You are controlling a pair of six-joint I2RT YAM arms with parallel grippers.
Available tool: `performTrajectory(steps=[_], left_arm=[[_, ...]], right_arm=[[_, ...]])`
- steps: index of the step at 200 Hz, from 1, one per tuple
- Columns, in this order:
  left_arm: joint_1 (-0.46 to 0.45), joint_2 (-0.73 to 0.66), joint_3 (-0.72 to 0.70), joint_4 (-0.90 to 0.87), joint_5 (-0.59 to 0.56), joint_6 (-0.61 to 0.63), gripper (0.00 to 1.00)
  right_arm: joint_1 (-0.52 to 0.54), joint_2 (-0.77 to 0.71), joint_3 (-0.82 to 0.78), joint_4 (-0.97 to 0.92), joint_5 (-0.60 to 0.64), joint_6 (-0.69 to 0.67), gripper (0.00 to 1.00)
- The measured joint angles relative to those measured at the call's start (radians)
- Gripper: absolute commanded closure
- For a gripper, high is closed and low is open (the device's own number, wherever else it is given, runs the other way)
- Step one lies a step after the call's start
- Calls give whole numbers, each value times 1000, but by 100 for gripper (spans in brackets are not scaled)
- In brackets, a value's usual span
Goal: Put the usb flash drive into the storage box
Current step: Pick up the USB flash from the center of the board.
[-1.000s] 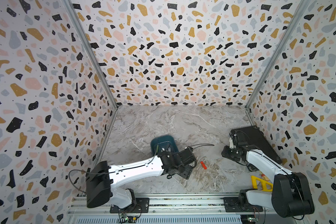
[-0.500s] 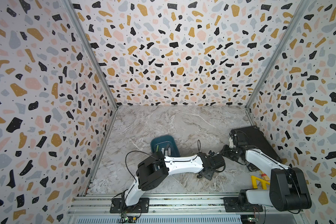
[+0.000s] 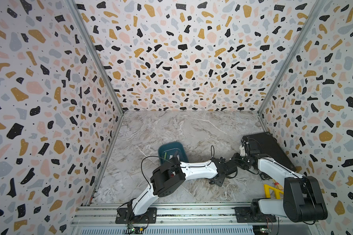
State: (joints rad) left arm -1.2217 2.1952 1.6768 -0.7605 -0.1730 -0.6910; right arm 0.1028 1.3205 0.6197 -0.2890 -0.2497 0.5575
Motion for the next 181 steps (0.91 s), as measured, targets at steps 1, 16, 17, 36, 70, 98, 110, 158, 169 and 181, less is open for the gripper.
performTrajectory(steps=[1, 16, 17, 36, 70, 98, 110, 158, 169, 181], left_arm=[[1, 1, 2, 1, 0, 0, 35], [7, 13, 16, 5, 12, 3, 35], [8, 13, 17, 5, 12, 3, 35], [15, 25, 35, 6, 23, 10, 36], [27, 40, 58, 0, 34, 19, 41], [36, 40, 58, 2, 32, 29, 49], [39, 40, 58, 3, 31, 35, 51], [50, 50, 71, 3, 28, 52, 57], [52, 50, 71, 5, 25, 53, 58], [54, 50, 71, 6, 24, 53, 55]], right_arm=[[0, 0, 0, 0, 0, 0, 53], [0, 0, 0, 6, -3, 0, 53], [0, 0, 0, 7, -3, 0, 53], [0, 0, 0, 12, -6, 1, 53], [0, 1, 0, 13, -11, 2, 53], [0, 4, 0, 14, -18, 3, 54], [0, 10, 0, 15, -20, 3, 54], [0, 23, 0, 21, -28, 3, 54], [0, 24, 0, 21, -29, 3, 54], [0, 26, 0, 21, -31, 4, 54]])
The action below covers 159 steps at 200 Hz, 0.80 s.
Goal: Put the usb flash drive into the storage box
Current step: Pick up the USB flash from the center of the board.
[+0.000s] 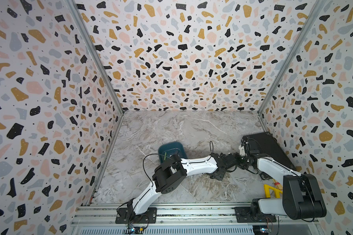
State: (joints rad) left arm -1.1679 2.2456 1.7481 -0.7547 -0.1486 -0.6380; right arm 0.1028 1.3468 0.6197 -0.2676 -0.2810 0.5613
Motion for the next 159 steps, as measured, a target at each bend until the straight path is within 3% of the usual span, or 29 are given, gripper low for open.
performTrajectory(steps=[19, 38, 57, 112, 159], left_arm=[[3, 0, -1, 2, -11, 1, 34], [14, -1, -3, 14, -18, -2, 30], [20, 0, -2, 22, -18, -5, 33], [26, 43, 67, 6, -26, -5, 51], [28, 18, 17, 43, -28, -4, 54]], right_arm=[[0, 4, 0, 1, -3, 0, 54], [0, 10, 0, 8, -7, 0, 54], [0, 14, 0, 10, -11, 0, 54], [0, 16, 0, 10, -15, 0, 54], [0, 16, 0, 10, -16, 0, 54]])
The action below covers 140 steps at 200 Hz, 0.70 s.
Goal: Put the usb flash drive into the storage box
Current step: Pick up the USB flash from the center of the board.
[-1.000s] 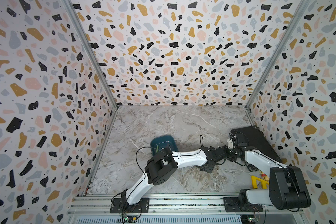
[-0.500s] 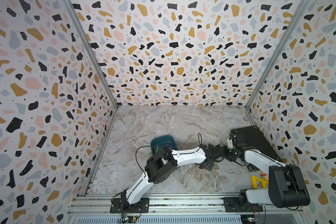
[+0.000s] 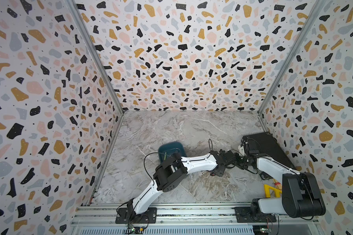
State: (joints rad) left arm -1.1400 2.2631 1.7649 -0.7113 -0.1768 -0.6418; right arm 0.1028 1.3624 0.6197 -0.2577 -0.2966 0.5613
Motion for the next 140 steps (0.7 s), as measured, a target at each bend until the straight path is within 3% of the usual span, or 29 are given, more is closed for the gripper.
performTrajectory(steps=[49, 91, 140], left_arm=[[0, -46, -77, 25, -8, -3, 58], [0, -45, -74, 14, -9, -2, 78], [0, -47, -73, 9, -8, 3, 81]], right_arm=[[0, 0, 0, 1, -5, 0, 54], [0, 13, 0, 4, -7, 0, 54], [0, 13, 0, 5, -7, 0, 54]])
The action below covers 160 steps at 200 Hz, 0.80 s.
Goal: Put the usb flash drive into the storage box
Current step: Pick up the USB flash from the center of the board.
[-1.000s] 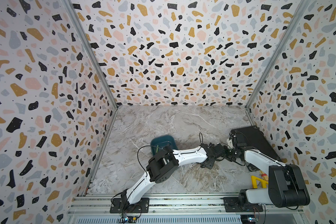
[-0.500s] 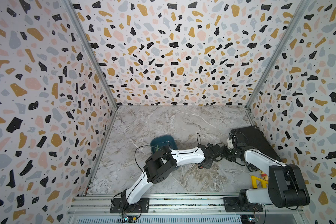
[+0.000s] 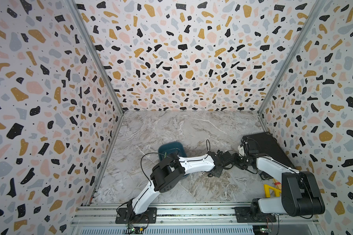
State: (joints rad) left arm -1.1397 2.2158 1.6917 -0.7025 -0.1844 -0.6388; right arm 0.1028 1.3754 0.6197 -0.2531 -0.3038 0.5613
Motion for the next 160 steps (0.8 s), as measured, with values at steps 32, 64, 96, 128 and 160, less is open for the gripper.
performTrajectory(steps=[32, 64, 96, 128, 160], left_arm=[[4, -20, 0, -61, -10, 26, 83], [43, -152, -43, -123, -28, 52, 83], [192, -442, -181, -127, -49, 65, 83], [390, -613, -307, -104, -34, 71, 83], [466, -589, -385, -74, 30, 74, 83]], right_arm=[[0, 0, 0, 0, -2, 0, 55], [0, 0, 0, 1, -9, 2, 56], [0, 10, 0, 8, -22, 5, 56], [0, 20, 0, 16, -26, 8, 56], [0, 26, 0, 20, -27, 11, 56]])
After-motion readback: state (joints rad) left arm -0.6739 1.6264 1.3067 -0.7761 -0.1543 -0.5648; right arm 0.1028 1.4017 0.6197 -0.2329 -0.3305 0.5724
